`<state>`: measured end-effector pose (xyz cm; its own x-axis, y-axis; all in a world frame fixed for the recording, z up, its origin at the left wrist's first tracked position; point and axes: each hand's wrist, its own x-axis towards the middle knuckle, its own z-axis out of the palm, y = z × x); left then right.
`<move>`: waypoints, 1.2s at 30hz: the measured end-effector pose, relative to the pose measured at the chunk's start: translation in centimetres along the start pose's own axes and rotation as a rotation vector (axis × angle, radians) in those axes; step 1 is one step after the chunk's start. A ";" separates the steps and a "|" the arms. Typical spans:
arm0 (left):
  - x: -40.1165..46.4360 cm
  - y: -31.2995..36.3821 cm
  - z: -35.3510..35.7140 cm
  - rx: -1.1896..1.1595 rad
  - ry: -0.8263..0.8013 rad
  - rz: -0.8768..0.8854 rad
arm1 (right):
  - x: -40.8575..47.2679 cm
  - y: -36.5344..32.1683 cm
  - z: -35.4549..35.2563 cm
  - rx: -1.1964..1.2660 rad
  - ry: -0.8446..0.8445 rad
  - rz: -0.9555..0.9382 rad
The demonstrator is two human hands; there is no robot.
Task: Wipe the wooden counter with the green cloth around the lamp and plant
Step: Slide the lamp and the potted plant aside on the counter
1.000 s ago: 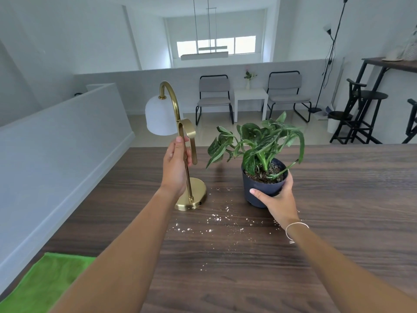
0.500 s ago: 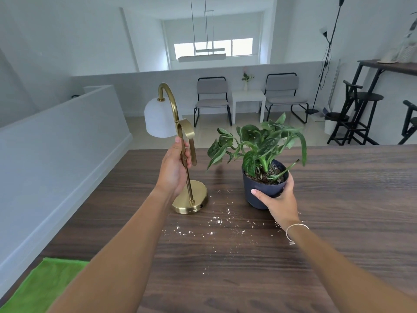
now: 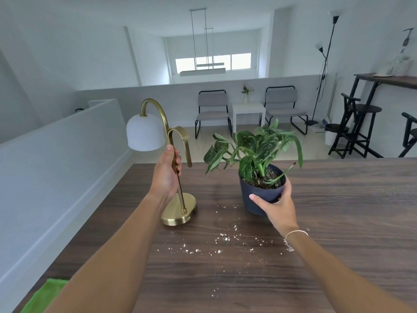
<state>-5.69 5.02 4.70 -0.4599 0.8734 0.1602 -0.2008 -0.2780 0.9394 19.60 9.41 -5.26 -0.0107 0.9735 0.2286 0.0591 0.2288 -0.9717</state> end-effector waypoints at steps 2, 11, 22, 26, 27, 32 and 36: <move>0.9 0.7 -0.9 0.023 -0.001 0.011 | 0.5 -0.5 0.9 0.013 -0.012 -0.007; 5.4 3.9 -4.6 0.047 -0.008 0.091 | 2.8 -2.0 7.0 0.017 -0.063 -0.026; 12.7 3.2 -10.9 0.108 -0.021 0.075 | 7.2 -1.4 16.9 0.029 -0.083 0.000; 14.7 2.1 -12.6 0.087 -0.028 0.078 | 8.4 -0.4 19.6 0.004 -0.093 0.005; 15.1 1.9 -13.0 0.084 -0.032 0.079 | 8.7 -0.2 20.1 -0.001 -0.092 0.006; 16.5 0.8 -14.1 0.085 -0.033 0.084 | 9.5 0.7 22.4 0.005 -0.077 0.014; 17.3 0.4 -15.0 0.071 -0.037 0.090 | 9.9 1.5 23.8 0.003 -0.078 0.024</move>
<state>-26.67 13.99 3.25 -0.4408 0.8606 0.2549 -0.0977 -0.3283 0.9395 -4.13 19.50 -5.82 -0.0870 0.9758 0.2004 0.0574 0.2057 -0.9769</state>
